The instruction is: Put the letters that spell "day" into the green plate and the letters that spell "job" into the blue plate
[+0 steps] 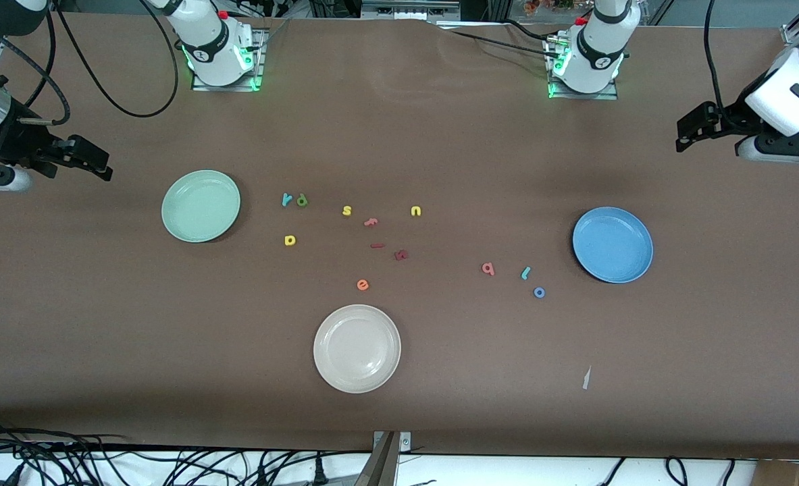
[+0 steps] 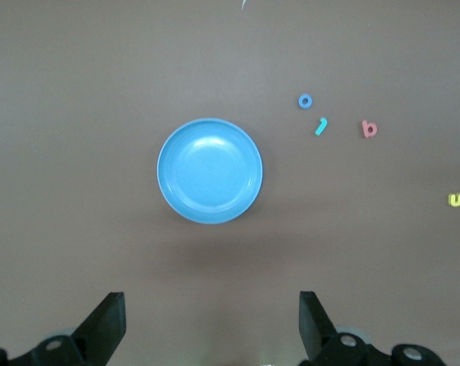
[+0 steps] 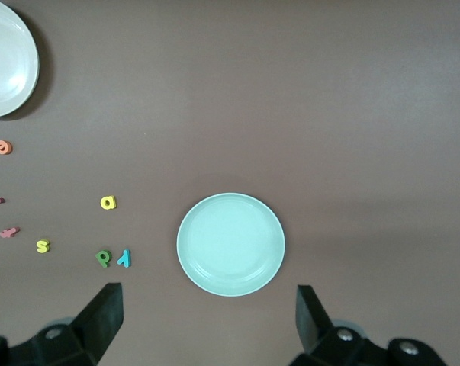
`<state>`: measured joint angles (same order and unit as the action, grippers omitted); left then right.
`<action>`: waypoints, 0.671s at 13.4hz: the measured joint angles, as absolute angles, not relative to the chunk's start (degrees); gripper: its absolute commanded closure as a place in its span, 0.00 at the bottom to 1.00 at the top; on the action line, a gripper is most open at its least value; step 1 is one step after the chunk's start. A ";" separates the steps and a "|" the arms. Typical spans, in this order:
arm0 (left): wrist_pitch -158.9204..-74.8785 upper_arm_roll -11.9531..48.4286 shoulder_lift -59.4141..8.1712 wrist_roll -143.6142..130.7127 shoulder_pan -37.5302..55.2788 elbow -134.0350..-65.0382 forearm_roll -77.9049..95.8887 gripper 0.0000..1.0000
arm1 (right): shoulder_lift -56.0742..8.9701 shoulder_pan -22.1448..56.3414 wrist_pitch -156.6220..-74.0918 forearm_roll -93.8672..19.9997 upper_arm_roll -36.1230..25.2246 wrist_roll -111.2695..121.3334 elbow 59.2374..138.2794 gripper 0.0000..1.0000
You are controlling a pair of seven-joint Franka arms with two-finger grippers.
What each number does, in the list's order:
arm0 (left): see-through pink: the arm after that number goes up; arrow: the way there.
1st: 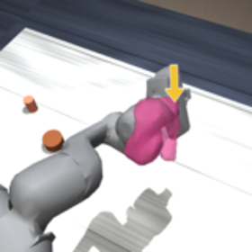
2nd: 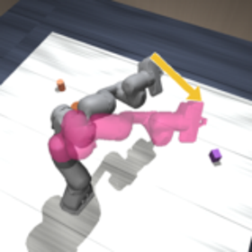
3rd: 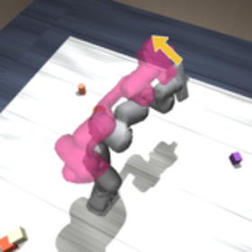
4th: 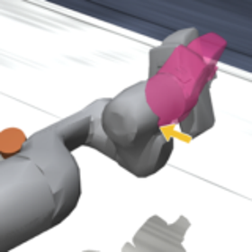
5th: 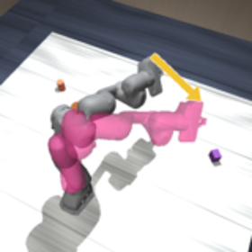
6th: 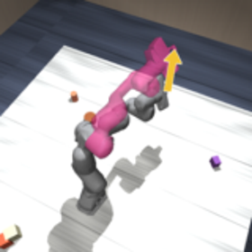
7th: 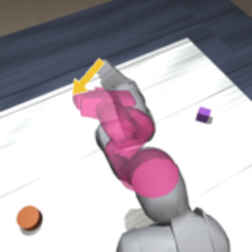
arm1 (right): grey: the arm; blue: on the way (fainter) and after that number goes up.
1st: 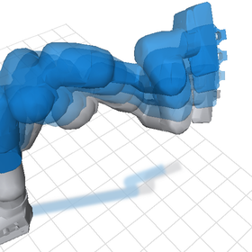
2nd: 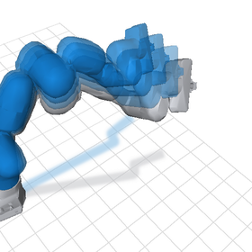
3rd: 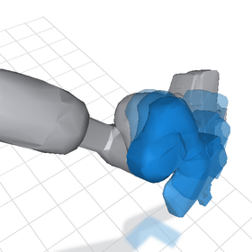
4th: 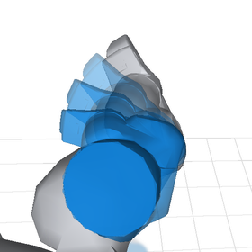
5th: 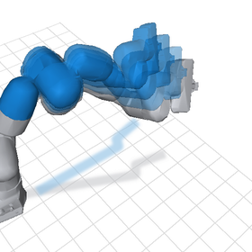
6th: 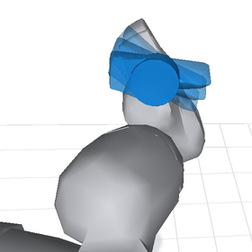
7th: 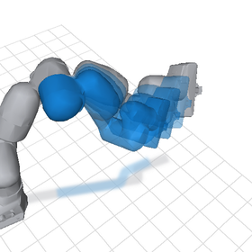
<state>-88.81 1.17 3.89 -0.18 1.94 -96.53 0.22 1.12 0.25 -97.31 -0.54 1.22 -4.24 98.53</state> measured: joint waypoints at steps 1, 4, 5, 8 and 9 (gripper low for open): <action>-88.82 1.00 2.87 -0.23 2.02 -95.22 0.22 0.00 | 1.12 0.25 -97.30 -0.54 1.22 -4.24 98.53 0.00; -88.82 0.90 1.08 -0.26 2.05 -93.25 0.22 0.00 | 1.12 0.25 -97.30 -0.54 1.22 -4.24 98.53 0.00; -88.82 0.90 0.89 -0.26 2.14 -92.77 0.22 0.00 | 1.12 0.25 -97.29 -0.54 1.22 -4.24 98.53 0.00; -88.82 0.91 0.81 -0.28 2.40 -91.85 0.22 0.00 | 1.12 0.25 -97.28 -0.54 1.22 -4.24 98.53 0.00; -88.82 0.89 0.79 -0.33 2.38 -91.83 0.22 0.00 | 1.12 0.25 -97.28 -0.54 1.22 -4.24 98.53 0.00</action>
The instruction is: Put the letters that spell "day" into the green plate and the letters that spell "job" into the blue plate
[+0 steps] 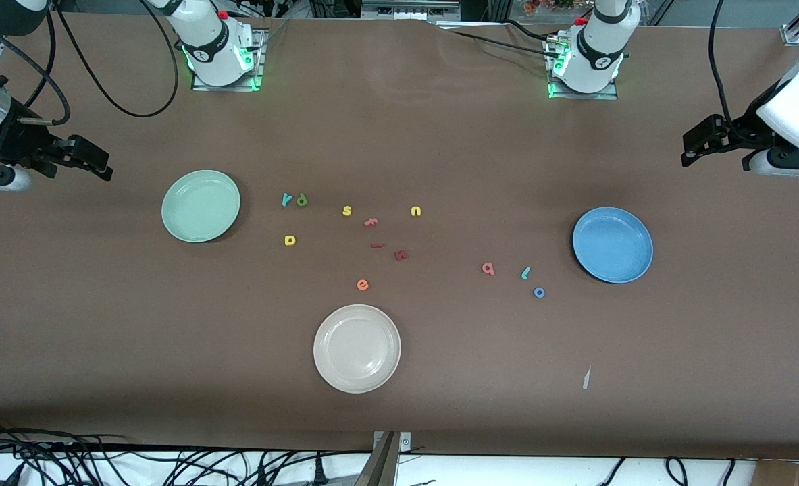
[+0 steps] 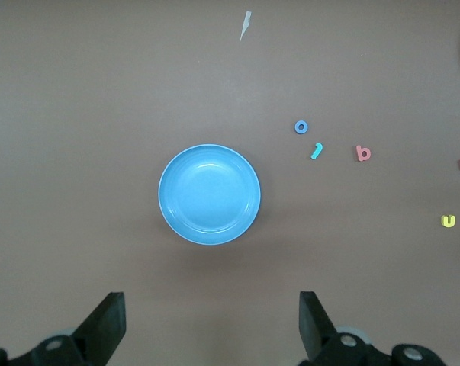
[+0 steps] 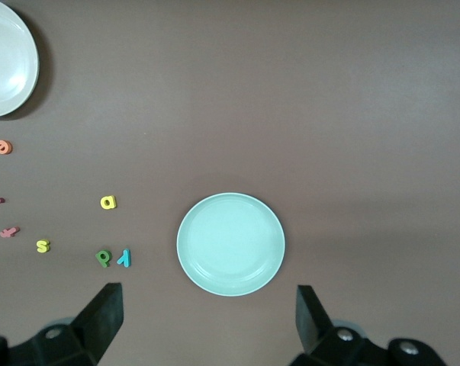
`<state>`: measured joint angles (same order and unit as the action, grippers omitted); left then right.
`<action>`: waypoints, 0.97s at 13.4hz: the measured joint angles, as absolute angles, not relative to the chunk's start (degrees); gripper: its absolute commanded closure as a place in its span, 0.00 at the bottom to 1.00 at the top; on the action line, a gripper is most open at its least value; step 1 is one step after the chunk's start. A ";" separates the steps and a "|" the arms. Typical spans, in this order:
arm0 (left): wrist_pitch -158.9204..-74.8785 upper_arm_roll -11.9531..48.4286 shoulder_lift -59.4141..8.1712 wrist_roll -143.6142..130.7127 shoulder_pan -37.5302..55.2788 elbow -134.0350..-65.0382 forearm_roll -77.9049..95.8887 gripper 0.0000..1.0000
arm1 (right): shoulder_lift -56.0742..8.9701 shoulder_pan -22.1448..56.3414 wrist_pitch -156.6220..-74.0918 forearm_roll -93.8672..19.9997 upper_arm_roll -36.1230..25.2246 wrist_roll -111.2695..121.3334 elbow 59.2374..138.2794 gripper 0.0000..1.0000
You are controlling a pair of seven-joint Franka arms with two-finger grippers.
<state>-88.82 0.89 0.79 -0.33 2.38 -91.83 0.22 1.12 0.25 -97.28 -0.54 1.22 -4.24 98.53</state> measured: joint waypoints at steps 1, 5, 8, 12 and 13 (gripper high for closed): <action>-88.82 0.84 0.72 -0.40 2.32 -91.83 0.22 0.00 | 1.12 0.25 -97.26 -0.54 1.22 -4.24 98.53 0.00; -88.81 0.60 -0.05 -0.45 1.93 -91.82 0.22 0.00 | 1.12 0.25 -97.24 -0.54 1.22 -4.24 98.53 0.00; -88.81 0.57 -0.14 -0.45 1.80 -91.81 0.22 0.00 | 1.12 0.25 -97.23 -0.54 1.22 -4.24 98.53 0.00; -88.81 0.52 -0.14 -0.45 1.77 -91.81 0.22 0.00 | 1.12 0.25 -97.23 -0.54 1.22 -4.24 98.53 0.00; -88.81 0.51 -0.14 -0.45 1.77 -91.81 0.22 0.00 | 1.12 0.25 -97.23 -0.54 1.22 -4.24 98.53 0.00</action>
